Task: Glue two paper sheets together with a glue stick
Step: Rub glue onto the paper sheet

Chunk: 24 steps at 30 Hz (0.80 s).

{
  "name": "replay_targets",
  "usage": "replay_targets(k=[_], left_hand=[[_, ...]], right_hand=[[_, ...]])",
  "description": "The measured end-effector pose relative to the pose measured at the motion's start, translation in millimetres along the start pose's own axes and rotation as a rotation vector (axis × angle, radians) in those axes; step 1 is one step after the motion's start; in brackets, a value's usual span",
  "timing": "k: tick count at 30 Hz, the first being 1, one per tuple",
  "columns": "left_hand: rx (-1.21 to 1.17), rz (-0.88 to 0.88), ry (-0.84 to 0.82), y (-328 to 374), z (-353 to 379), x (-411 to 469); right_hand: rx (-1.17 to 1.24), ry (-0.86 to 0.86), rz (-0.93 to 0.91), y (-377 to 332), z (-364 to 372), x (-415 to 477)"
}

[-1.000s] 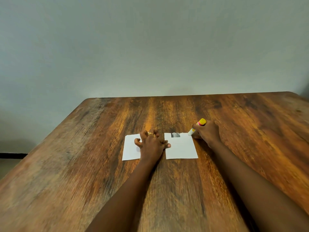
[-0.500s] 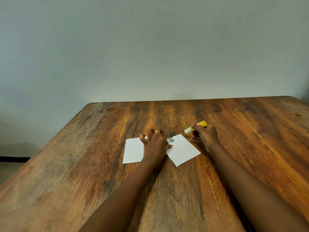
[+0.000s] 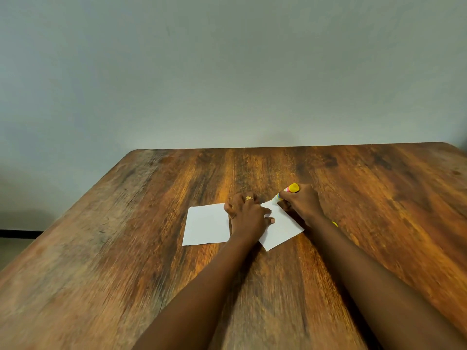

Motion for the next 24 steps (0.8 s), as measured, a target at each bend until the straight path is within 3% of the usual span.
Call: replay_targets(k=[24], left_hand=[[0.005, -0.069, 0.005, -0.3, 0.8, -1.6]], right_hand=[[-0.109, -0.073, 0.062, -4.9, 1.7, -2.4]])
Point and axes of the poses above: each hand's wrist, its own x-axis towards the middle knuckle, its own z-axis out of the palm, y = z × x, the point moved 8 cm from there along x, towards the middle knuckle, and after that the axes turned 13 degrees about x, right-handed, at the moved point
